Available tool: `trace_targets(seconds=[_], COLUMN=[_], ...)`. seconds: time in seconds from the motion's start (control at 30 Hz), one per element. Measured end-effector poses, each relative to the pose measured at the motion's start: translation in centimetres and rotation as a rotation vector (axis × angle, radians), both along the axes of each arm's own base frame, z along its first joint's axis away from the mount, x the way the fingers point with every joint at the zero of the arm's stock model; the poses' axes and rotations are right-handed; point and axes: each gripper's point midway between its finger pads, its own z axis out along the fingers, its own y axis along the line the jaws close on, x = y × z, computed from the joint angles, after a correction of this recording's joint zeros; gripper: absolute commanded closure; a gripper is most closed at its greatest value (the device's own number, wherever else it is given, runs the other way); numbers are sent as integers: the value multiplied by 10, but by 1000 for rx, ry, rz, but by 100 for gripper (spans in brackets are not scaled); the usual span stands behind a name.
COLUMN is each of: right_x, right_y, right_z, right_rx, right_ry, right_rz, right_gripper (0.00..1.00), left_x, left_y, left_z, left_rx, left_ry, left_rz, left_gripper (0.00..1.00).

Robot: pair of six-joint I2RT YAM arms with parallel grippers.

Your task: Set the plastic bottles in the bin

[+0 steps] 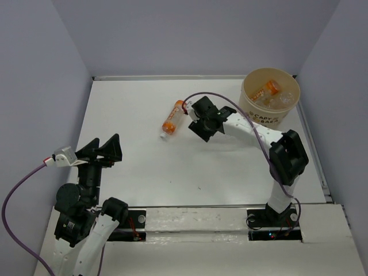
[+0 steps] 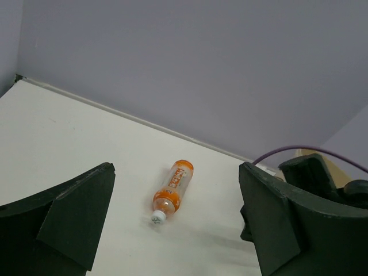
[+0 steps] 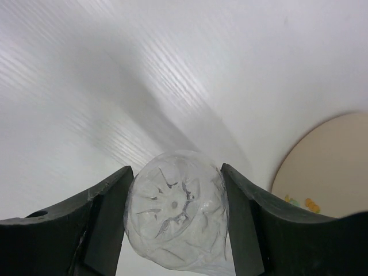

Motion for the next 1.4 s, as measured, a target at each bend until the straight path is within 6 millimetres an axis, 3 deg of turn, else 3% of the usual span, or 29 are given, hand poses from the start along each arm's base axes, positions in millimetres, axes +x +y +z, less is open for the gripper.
trace_targets(seconds=[0.03, 0.17, 0.27, 0.5, 0.63, 0.7, 0.8, 0.87, 0.97, 1.23, 1.33, 1.37, 1.4], right_x=[1, 3, 3, -10, -11, -1, 18, 30, 52, 91, 99, 100, 102], right_y=[9, 50, 54, 28, -3, -35, -81, -106, -141, -185, -197, -200, -203], right_z=[12, 94, 166, 320, 381, 405, 417, 412, 388, 318, 290, 282, 272], right_rx=[28, 230, 394, 709, 825, 868, 890, 883, 895, 1017, 1068, 1080, 1089], right_ry=[-25, -179, -320, -635, -806, -907, -1004, -1039, -1045, -960, -926, -915, -906], right_rz=[7, 20, -12, -106, -181, -268, -394, -468, -577, -727, -775, -791, -810], right_gripper=[59, 62, 63, 64, 64, 64, 65, 65, 66, 62, 47, 29, 21], left_x=[0, 0, 0, 0, 0, 0, 0, 0, 0, 0, 0, 0, 0], left_y=[0, 0, 0, 0, -1, -1, -1, -1, -1, -1, -1, -1, -1], left_z=[0, 0, 0, 0, 0, 0, 0, 0, 0, 0, -1, -1, 0], left_rx=[0, 0, 1, 1, 2, 2, 3, 3, 3, 6, 6, 6, 6], left_ry=[0, 0, 0, 0, 2, 2, 2, 2, 2, 2, 2, 2, 2], left_rz=[0, 0, 0, -1, -4, -4, -4, -4, -4, -4, -4, -4, -4], left_gripper=[1, 1, 1, 1, 1, 1, 1, 1, 1, 1, 1, 1, 1])
